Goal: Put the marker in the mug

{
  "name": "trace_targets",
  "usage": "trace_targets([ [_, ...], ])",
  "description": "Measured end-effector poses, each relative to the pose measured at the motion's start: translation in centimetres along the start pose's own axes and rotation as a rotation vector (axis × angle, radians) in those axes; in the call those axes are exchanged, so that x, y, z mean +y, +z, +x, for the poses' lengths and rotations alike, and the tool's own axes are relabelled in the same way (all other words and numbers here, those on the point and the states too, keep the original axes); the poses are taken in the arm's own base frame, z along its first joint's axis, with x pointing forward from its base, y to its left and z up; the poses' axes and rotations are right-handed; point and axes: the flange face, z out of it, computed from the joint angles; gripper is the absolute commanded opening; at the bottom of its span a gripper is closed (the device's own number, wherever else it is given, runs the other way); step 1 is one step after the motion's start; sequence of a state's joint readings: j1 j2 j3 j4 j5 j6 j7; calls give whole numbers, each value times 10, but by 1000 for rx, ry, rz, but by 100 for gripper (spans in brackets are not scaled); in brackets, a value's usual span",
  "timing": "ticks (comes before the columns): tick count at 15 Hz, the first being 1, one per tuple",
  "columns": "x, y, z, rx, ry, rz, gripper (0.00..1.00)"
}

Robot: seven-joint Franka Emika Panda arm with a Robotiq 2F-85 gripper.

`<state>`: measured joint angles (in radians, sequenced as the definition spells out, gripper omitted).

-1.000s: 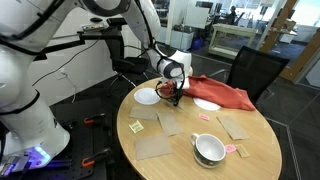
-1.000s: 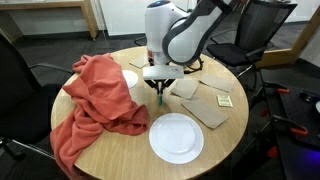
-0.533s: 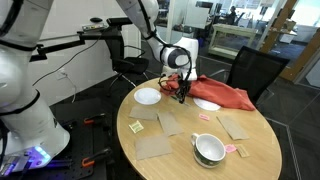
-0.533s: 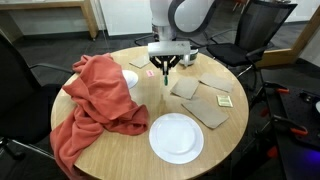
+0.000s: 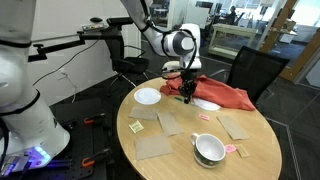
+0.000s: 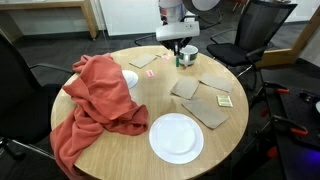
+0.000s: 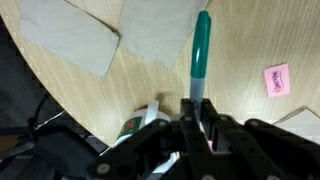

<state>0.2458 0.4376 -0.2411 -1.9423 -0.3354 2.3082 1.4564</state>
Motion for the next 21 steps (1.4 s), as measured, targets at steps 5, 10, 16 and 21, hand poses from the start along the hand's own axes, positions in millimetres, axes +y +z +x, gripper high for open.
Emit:
trace_targets([
  [5,9,-5,6,125,86,-60,3],
  [10,16,-1,13,226,211,-100,3],
  [16,27,2,20,333,318,-180,3],
  [21,39,-1,29,423,338,-299,3],
])
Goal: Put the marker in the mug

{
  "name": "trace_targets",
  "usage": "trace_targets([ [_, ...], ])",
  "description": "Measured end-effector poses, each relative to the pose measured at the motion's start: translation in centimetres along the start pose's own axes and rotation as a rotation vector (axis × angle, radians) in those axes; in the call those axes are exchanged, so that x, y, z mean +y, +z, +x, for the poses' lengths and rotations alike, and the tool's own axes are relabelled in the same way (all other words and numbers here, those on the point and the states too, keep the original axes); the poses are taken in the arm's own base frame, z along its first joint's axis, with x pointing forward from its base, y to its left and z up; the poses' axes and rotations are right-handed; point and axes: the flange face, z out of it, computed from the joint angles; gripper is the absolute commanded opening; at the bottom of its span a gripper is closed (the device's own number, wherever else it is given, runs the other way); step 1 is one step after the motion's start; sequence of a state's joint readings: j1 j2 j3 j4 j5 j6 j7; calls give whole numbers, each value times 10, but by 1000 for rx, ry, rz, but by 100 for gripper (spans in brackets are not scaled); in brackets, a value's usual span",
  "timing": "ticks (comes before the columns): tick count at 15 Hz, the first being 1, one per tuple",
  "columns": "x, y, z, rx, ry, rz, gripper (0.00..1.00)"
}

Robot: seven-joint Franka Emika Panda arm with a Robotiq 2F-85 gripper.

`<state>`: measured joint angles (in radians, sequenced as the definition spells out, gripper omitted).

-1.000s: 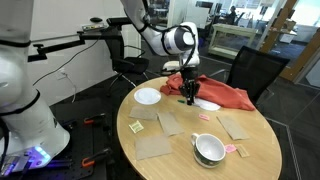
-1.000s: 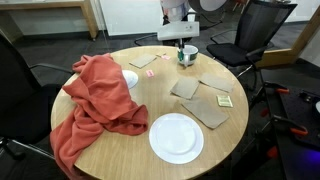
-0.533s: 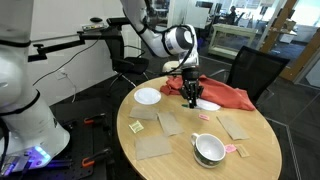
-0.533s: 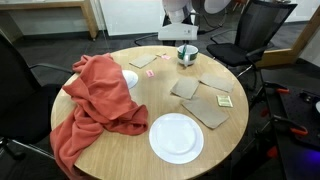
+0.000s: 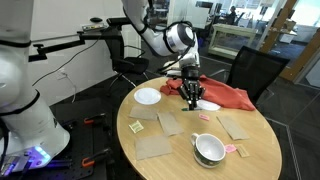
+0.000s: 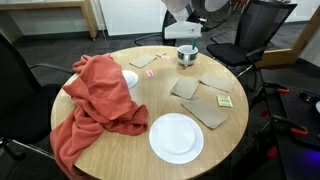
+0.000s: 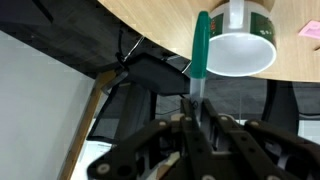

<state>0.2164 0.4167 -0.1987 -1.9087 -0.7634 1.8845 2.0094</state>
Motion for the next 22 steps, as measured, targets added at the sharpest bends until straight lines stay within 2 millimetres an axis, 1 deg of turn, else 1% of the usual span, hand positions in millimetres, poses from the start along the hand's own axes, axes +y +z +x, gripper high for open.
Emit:
trace_targets([
  [5,3,4,16,103,0,-57,3],
  [7,-1,8,21,151,17,-56,3],
  [10,-11,21,23,226,32,-44,3],
  [16,-40,60,13,333,72,-31,3],
  [22,-66,95,-4,354,102,-37,3],
])
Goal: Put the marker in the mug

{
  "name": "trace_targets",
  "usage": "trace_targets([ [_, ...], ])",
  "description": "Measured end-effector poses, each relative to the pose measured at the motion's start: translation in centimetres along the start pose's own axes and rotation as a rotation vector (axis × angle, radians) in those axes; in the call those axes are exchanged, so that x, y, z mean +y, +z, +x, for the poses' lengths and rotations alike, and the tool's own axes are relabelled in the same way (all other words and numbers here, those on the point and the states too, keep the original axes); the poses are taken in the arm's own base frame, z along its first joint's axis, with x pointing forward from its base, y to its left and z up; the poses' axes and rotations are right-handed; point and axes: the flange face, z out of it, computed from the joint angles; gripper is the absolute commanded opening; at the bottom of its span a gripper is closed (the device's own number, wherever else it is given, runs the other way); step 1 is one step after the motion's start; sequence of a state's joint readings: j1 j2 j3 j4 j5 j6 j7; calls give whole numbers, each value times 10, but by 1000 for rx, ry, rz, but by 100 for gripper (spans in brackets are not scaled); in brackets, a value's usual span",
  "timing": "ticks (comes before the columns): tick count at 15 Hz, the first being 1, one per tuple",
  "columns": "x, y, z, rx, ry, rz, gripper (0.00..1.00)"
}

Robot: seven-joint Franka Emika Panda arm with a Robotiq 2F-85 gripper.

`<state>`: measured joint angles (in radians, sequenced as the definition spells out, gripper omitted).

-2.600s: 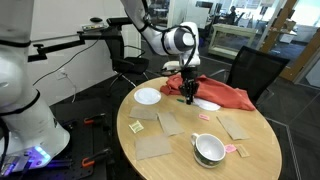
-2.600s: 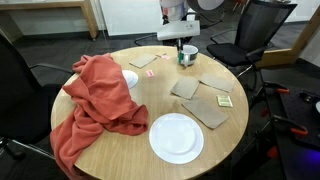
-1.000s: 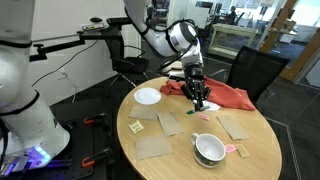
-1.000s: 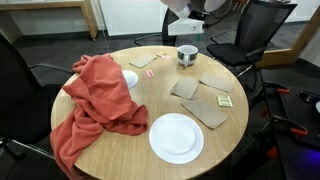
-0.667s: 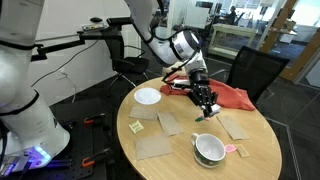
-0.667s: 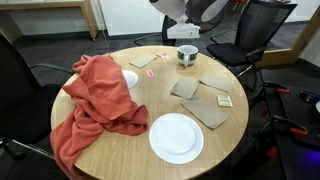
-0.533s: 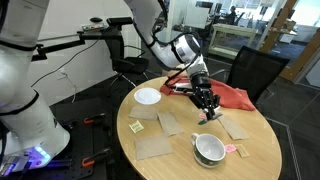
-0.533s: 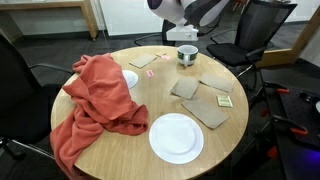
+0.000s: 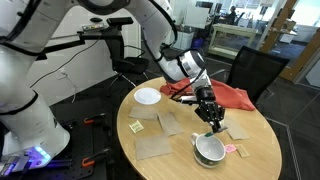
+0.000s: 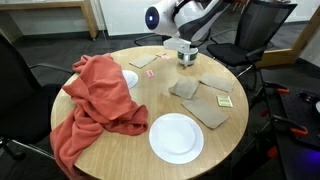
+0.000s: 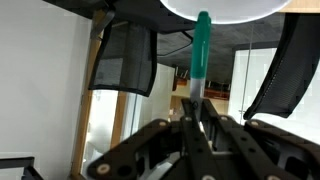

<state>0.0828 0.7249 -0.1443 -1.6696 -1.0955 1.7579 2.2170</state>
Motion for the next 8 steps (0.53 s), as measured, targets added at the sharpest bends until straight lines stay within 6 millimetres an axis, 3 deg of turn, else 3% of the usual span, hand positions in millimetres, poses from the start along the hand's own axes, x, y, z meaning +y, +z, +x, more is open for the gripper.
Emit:
trace_targets([
  [1,-4,3,-5,-1,-1,-1,7],
  [2,-7,6,-9,-1,-3,-2,39],
  [3,-10,8,-13,-3,-4,-2,40],
  [8,-22,13,-26,-8,-3,6,77],
])
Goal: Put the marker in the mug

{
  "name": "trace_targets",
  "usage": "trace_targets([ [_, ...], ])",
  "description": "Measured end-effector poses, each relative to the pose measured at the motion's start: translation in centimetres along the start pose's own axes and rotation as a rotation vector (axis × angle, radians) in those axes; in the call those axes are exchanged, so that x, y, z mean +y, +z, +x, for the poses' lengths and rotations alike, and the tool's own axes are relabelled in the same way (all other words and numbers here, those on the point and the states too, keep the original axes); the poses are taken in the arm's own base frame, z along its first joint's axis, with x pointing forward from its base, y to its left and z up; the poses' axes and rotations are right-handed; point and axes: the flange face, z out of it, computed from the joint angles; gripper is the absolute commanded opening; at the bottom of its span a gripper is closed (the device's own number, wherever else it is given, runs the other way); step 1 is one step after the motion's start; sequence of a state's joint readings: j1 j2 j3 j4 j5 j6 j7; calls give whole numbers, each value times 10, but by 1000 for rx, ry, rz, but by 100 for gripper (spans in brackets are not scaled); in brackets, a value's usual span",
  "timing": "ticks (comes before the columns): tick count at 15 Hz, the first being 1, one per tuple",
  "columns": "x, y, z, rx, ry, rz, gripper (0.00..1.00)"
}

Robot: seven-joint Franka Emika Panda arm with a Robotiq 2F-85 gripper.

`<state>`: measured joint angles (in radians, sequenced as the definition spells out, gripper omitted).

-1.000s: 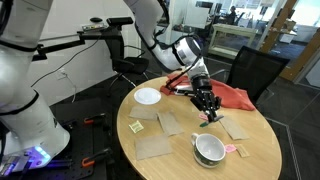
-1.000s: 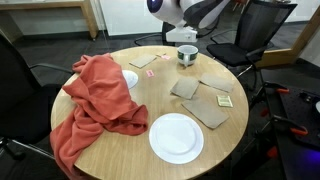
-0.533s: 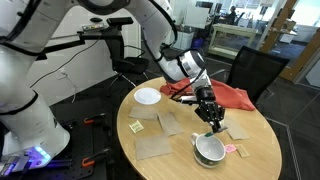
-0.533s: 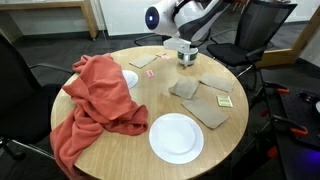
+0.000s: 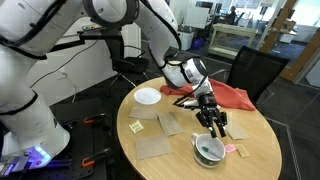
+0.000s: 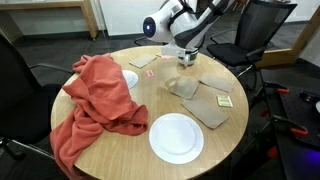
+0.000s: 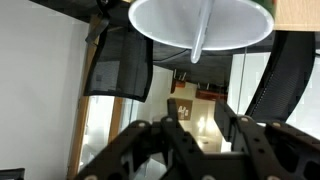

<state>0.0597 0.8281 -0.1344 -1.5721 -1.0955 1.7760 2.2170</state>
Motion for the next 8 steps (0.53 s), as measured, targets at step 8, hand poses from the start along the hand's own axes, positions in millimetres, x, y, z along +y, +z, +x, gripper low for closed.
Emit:
trace_targets([
  [8,-9,-6,5,-6,19,16,100],
])
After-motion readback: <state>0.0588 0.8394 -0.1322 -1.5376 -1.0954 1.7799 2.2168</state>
